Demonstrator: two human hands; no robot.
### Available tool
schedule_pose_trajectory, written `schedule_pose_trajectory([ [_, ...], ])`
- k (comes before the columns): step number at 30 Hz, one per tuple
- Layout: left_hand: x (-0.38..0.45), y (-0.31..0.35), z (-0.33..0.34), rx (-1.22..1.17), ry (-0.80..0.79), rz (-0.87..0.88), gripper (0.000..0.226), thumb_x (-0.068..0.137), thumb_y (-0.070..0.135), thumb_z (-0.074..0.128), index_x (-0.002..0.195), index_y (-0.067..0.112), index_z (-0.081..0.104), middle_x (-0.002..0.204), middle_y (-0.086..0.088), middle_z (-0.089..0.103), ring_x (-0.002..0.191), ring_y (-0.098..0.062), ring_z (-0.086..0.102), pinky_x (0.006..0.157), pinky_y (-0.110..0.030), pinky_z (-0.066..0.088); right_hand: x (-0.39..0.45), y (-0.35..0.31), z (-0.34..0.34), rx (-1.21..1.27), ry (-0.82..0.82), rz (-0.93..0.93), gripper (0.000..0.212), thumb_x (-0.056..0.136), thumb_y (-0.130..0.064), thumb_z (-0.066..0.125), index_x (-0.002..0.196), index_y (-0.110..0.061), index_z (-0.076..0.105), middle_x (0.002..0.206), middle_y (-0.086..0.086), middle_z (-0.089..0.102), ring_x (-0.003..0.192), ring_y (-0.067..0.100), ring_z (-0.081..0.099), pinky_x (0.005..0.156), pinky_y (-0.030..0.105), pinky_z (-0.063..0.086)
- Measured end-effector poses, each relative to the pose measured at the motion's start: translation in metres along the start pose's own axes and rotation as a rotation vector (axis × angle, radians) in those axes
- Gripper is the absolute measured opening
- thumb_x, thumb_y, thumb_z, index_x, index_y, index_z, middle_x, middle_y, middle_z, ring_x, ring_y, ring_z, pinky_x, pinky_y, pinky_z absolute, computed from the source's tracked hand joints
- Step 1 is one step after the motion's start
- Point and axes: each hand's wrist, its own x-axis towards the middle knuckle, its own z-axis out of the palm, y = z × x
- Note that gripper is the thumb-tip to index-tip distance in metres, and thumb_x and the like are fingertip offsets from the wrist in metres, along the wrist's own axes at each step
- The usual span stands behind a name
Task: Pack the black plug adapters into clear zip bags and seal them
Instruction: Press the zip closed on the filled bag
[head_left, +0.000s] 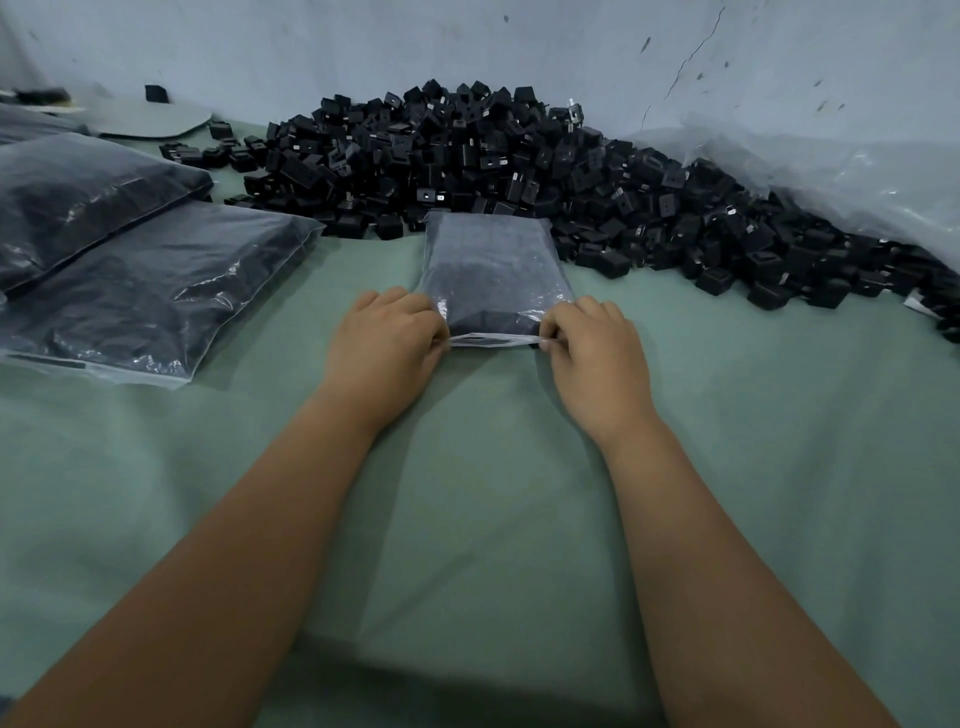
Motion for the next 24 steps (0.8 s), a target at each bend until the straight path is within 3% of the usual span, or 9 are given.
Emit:
schedule_pose_trajectory([
  [24, 0.0011, 0.0013, 0.001, -0.119, 0.01, -0.031, 0.006, 0.085, 0.009, 0.07, 0.084, 0.003, 0.073, 0.084, -0.014, 0.068, 0.081, -0.035, 0.06, 0.078, -0.038, 0.042, -0.0019, -0.0074, 0.0014, 0.088, -0.039, -0.022, 0.004, 0.087, -0.008, 0.061, 0.085, -0.012, 0.061, 0.085, -0.001, 0.056, 0.083, 0.021, 0.047, 0.073, 0.038, 0.042],
])
